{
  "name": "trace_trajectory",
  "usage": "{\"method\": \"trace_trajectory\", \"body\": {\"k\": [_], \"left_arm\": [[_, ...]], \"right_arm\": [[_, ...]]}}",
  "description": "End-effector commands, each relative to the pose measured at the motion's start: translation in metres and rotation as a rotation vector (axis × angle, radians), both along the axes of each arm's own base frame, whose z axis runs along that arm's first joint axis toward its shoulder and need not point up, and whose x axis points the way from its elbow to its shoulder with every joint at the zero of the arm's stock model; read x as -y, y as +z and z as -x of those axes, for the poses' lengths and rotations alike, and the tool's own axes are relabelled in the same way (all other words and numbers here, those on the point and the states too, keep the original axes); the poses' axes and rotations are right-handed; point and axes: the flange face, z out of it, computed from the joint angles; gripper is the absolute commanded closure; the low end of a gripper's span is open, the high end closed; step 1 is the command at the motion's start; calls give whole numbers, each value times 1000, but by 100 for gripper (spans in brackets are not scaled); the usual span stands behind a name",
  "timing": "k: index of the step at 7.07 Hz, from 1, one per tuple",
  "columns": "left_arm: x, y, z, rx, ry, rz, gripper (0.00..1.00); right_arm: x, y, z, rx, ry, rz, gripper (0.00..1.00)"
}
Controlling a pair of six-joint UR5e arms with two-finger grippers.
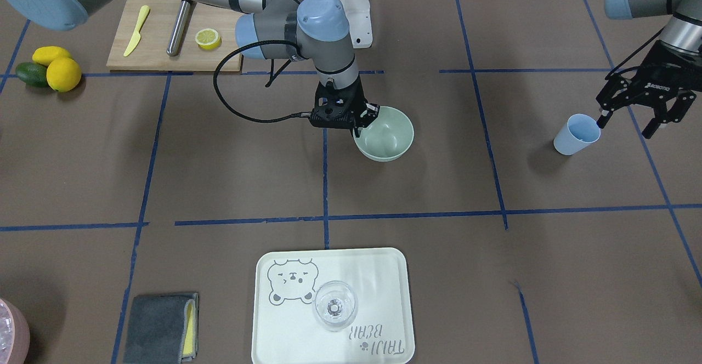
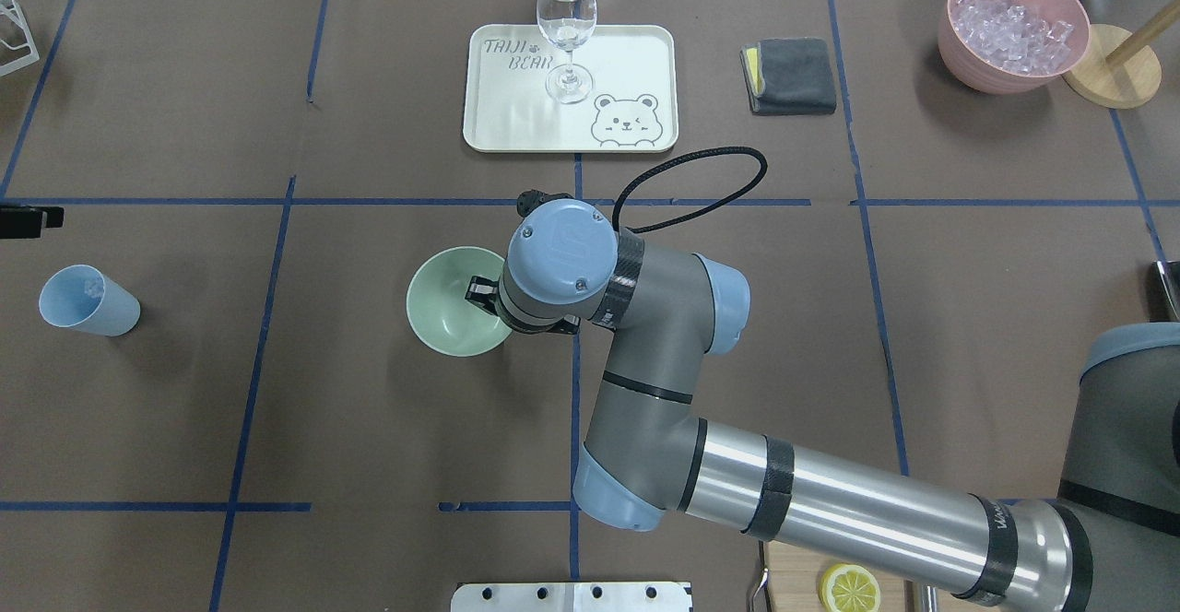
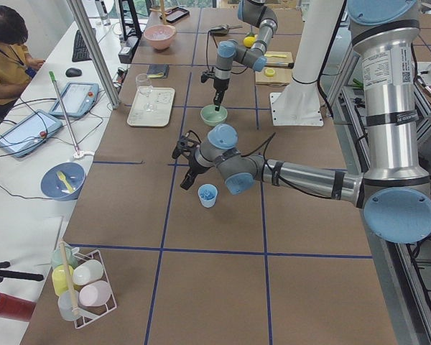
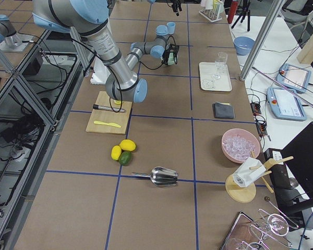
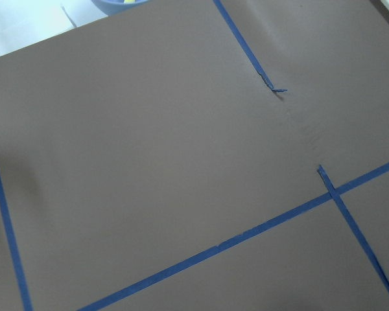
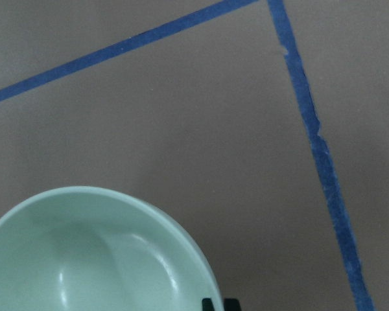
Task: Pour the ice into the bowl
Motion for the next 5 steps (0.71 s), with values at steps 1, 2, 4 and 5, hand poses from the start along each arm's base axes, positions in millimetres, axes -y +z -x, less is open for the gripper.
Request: {"method": "trace_trajectory", "body": {"k": [1,2,4,5], "left_arm": [[-67,30,-33,-27,-150,22,1],[-83,39,-39,-31,-183,43,1],[-116,56,-49,-25,-228,51,1],[-121,55,-47,-57,-250,32,1]], "right_arm": [[-2,-12,2,24,33,47,59],[-4,-14,3,25,35,54,11],[-4,-20,-1,40,34,52,0],[5,-31,-17,61,51,45,0]]}}
